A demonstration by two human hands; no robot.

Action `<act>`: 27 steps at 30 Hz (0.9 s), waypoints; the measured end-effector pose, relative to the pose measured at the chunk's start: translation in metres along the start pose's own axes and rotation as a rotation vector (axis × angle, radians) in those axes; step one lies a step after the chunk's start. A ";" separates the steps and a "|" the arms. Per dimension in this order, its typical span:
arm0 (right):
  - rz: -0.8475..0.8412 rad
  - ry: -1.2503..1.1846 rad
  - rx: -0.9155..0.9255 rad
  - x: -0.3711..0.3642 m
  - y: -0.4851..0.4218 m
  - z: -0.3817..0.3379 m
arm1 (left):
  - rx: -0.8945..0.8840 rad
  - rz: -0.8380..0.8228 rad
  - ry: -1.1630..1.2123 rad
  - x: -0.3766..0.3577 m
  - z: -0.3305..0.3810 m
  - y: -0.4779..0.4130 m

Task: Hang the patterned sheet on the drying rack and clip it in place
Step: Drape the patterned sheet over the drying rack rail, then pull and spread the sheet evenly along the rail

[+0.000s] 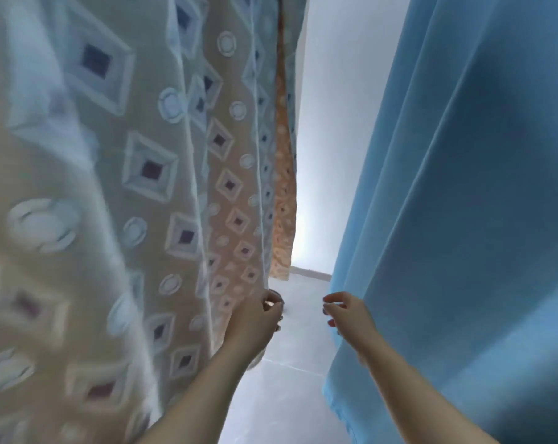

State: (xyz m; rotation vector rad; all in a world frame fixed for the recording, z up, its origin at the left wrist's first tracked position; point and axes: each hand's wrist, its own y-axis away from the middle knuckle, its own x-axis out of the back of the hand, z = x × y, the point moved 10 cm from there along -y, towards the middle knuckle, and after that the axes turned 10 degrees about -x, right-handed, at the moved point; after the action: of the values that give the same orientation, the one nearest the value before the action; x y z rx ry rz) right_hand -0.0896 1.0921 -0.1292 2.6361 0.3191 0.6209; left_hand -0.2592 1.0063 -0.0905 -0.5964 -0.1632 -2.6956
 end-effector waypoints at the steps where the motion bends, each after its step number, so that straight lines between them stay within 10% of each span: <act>1: 0.003 -0.015 -0.011 0.000 -0.016 -0.009 | -0.002 0.001 -0.001 0.000 0.002 -0.022; 27: -0.160 -0.041 -0.116 0.026 -0.476 -0.196 | 0.128 0.082 0.079 -0.116 0.023 -0.524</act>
State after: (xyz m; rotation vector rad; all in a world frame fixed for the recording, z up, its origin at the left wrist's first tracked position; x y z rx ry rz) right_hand -0.2182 1.5899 -0.1692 2.4793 0.4618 0.5163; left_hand -0.3538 1.5329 -0.1360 -0.4476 -0.2812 -2.6014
